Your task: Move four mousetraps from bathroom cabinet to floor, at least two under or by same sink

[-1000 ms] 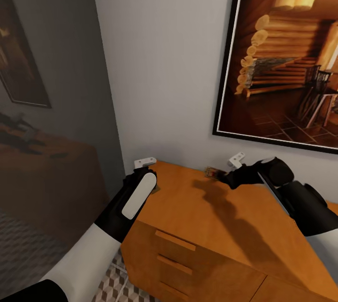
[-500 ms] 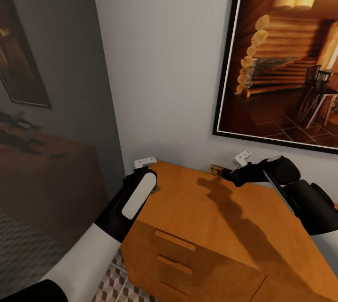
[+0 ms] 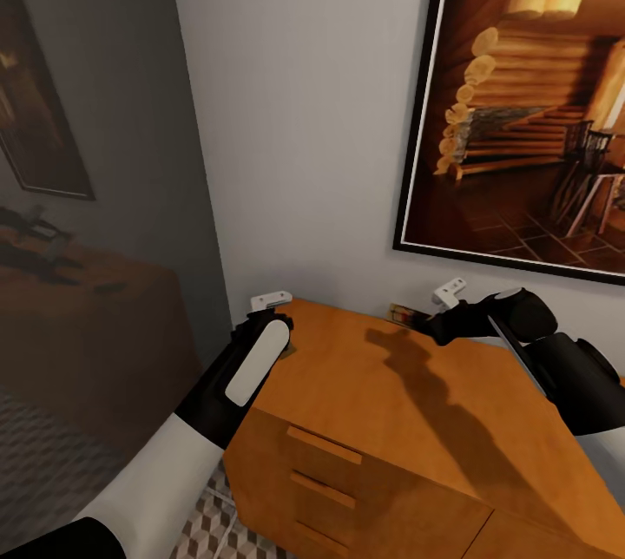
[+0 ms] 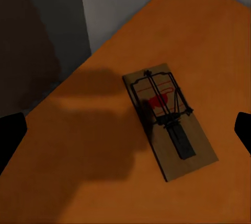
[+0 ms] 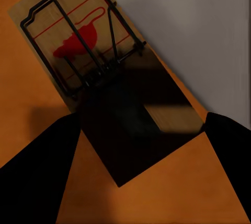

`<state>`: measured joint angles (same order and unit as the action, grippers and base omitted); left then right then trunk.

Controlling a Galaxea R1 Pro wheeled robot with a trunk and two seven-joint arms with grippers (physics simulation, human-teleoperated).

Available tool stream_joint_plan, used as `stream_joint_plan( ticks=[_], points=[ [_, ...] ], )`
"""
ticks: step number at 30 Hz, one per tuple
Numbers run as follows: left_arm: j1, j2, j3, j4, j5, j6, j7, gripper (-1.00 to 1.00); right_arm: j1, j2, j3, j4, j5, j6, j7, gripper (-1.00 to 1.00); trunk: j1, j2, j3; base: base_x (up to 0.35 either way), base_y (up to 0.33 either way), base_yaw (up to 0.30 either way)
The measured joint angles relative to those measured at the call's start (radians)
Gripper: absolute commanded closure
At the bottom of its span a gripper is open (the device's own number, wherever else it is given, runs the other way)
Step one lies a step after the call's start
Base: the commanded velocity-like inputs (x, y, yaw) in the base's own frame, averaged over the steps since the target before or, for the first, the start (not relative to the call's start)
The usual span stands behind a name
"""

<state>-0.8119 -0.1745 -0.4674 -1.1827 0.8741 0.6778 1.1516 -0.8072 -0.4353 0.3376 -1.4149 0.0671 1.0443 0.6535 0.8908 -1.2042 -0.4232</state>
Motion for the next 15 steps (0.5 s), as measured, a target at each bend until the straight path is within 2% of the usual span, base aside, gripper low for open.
stream_joint_plan(
  ticks=[10, 15],
  points=[
    [0.000, 0.000, 0.000, 0.011, 0.003, -0.008, 0.008, -1.00, 0.000, -0.051, 0.001, -0.001, -0.002, 0.000, 0.003, 1.00, 0.000, 0.000, 0.000, 0.000, 0.000, 0.000],
    [0.000, 0.000, 0.000, 0.019, 0.005, -0.013, 0.031, -1.00, 0.000, -0.058, 0.001, -0.001, -0.002, 0.000, 0.003, 1.00, 0.000, 0.000, 0.000, 0.000, 0.000, 0.000]
  ],
)
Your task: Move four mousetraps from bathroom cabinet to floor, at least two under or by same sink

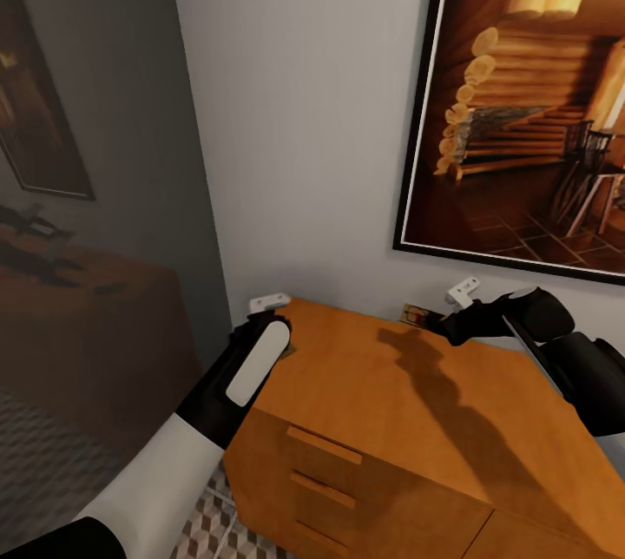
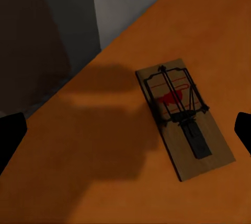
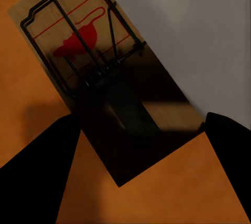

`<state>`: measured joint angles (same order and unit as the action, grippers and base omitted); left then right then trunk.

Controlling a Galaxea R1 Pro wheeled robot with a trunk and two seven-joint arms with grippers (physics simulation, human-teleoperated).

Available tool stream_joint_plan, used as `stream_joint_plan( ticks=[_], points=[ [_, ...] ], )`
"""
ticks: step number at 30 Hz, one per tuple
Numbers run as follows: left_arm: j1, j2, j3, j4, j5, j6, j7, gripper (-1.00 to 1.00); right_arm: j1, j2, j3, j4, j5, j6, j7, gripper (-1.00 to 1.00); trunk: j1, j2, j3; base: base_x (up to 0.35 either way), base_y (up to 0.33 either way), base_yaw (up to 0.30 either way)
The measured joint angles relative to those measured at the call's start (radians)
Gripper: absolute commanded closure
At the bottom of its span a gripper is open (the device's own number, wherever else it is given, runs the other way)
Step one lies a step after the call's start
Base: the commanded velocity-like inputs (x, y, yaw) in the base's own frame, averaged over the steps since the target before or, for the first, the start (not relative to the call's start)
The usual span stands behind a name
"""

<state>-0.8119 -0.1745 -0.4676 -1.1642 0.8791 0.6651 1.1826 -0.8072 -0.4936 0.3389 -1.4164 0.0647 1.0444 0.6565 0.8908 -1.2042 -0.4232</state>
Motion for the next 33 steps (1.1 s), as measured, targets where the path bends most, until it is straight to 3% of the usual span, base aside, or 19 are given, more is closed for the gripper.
stream_joint_plan(
  ticks=[5, 18, 33],
  points=[
    [0.000, 0.000, -0.002, 0.015, 0.000, -0.005, 0.033, -1.00, 0.000, -0.001, 0.000, 0.000, 0.004, 0.000, 0.000, 1.00, 0.000, 0.000, 0.000, 0.000, 0.000, 0.000],
    [0.000, 0.000, -0.001, 0.010, -0.003, -0.008, 0.043, -1.00, 0.000, -0.002, 0.001, 0.000, 0.010, 0.000, -0.002, 1.00, 0.000, 0.000, 0.000, 0.008, 0.000, 0.000],
    [0.000, 0.000, -0.004, 0.010, 0.011, -0.005, -0.009, -1.00, 0.000, -0.003, 0.003, 0.000, 0.014, 0.000, -0.005, 1.00, 0.000, 0.000, 0.000, 0.066, 0.000, 0.000]
  ],
)
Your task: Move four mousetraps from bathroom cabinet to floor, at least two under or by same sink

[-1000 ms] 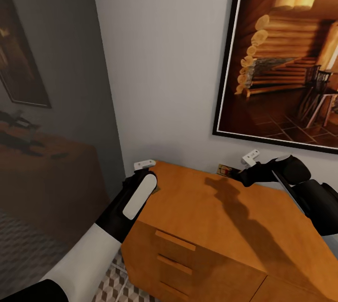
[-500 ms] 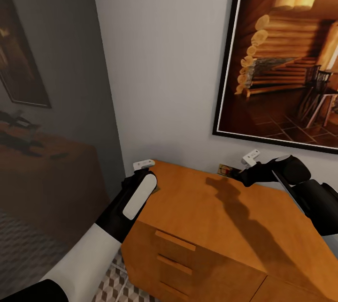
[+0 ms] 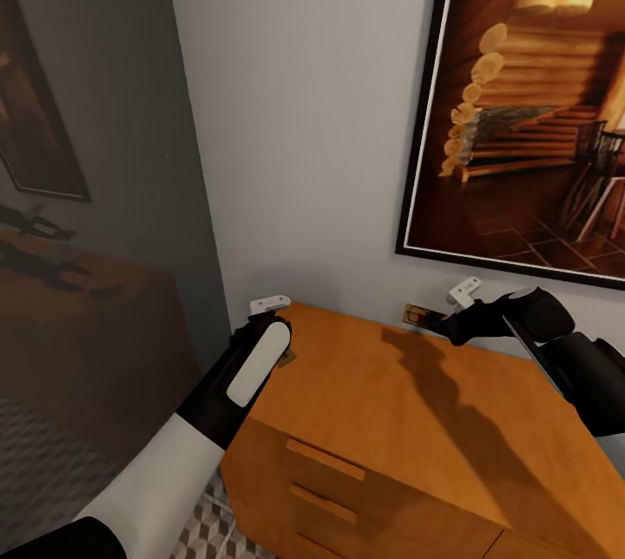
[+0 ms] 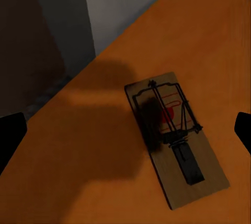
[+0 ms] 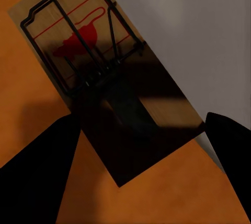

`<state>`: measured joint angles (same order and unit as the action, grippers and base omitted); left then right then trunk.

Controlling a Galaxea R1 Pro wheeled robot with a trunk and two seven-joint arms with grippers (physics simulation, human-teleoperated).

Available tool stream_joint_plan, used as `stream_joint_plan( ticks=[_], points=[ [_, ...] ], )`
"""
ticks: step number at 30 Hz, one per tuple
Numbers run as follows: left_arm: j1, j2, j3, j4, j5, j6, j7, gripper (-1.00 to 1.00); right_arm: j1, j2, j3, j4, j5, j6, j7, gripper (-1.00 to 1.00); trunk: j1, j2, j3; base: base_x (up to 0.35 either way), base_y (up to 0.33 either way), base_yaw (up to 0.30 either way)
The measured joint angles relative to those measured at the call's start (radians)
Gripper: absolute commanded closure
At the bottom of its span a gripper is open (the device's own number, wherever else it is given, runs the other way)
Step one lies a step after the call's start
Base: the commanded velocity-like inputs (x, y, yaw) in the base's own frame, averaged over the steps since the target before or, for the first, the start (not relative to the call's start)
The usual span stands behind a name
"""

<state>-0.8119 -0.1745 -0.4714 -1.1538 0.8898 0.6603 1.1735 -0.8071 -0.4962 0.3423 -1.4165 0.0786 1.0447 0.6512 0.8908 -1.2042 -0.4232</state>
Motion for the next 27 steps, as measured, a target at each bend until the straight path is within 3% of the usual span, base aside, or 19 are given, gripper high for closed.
stream_joint_plan(
  ticks=[8, 15, 27],
  points=[
    [0.000, 0.000, -0.016, 0.000, 0.000, -0.002, -0.004, -1.00, 0.000, 0.000, 0.002, 0.000, -0.001, 0.000, 0.000, 1.00, 0.000, 0.000, 0.000, 0.002, 0.000, 0.000],
    [0.000, 0.000, -0.067, -0.006, 0.000, -0.005, -0.003, -1.00, 0.000, 0.001, 0.004, 0.000, 0.000, 0.000, 0.000, 1.00, 0.000, 0.000, 0.000, 0.000, 0.000, 0.000],
    [0.000, 0.000, -0.078, -0.028, 0.003, -0.005, -0.003, -1.00, 0.000, 0.002, 0.004, 0.000, 0.001, 0.000, -0.001, 1.00, 0.000, 0.000, 0.000, 0.023, 0.000, 0.000]
  ],
)
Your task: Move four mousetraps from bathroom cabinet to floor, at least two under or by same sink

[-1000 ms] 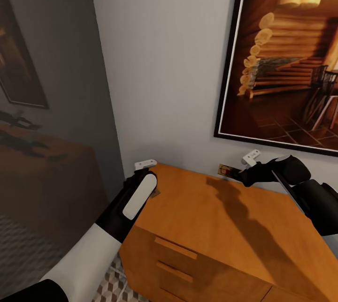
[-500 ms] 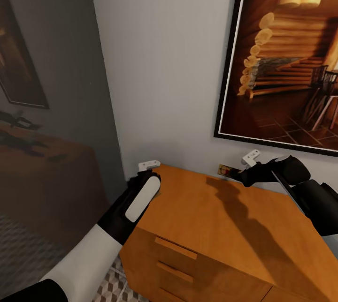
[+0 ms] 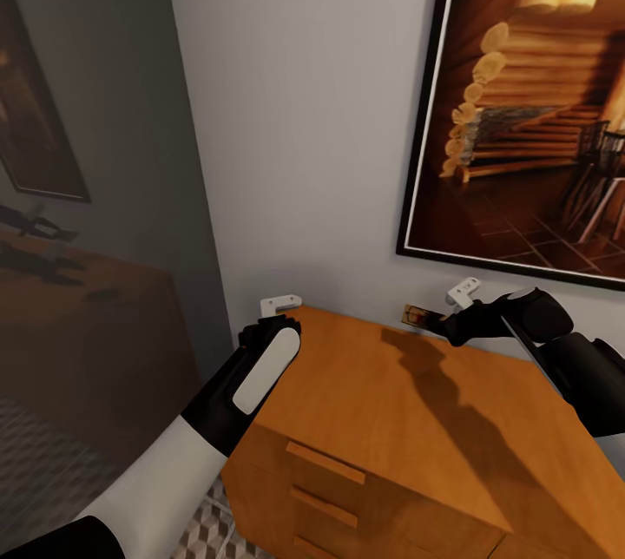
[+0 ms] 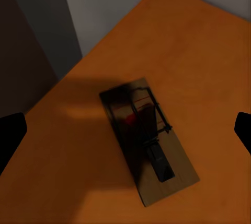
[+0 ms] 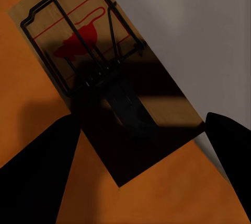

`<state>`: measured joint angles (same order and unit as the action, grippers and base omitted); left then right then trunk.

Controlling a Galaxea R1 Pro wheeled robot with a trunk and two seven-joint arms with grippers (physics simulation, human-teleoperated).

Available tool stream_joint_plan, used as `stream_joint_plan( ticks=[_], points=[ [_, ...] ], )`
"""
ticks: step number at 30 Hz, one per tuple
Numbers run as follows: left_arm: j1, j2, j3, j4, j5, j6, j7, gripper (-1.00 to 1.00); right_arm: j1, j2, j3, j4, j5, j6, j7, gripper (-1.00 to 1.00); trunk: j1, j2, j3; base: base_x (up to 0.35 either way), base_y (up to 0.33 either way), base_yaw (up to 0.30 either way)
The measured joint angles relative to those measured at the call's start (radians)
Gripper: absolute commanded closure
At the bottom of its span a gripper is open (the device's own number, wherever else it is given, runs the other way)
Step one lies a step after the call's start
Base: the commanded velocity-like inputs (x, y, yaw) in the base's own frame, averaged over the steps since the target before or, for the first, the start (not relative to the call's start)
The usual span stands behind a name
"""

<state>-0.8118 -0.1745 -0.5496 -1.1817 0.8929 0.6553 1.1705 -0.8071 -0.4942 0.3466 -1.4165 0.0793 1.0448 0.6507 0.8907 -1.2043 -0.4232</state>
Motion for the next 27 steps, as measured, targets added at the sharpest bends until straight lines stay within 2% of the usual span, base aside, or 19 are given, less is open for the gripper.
stream_joint_plan(
  ticks=[22, 27],
  points=[
    [0.000, 0.000, 0.000, -0.002, 0.001, 0.002, -0.004, -1.00, 0.000, 0.009, 0.003, 0.000, -0.007, 0.000, 0.000, 1.00, 0.000, 0.000, 0.000, 0.005, 0.000, 0.000],
    [0.000, 0.000, 0.000, -0.001, 0.002, 0.003, -0.023, -1.00, 0.000, 0.013, 0.020, -0.002, -0.013, 0.000, 0.003, 1.00, 0.000, 0.000, 0.000, 0.000, 0.000, 0.000]
  ],
)
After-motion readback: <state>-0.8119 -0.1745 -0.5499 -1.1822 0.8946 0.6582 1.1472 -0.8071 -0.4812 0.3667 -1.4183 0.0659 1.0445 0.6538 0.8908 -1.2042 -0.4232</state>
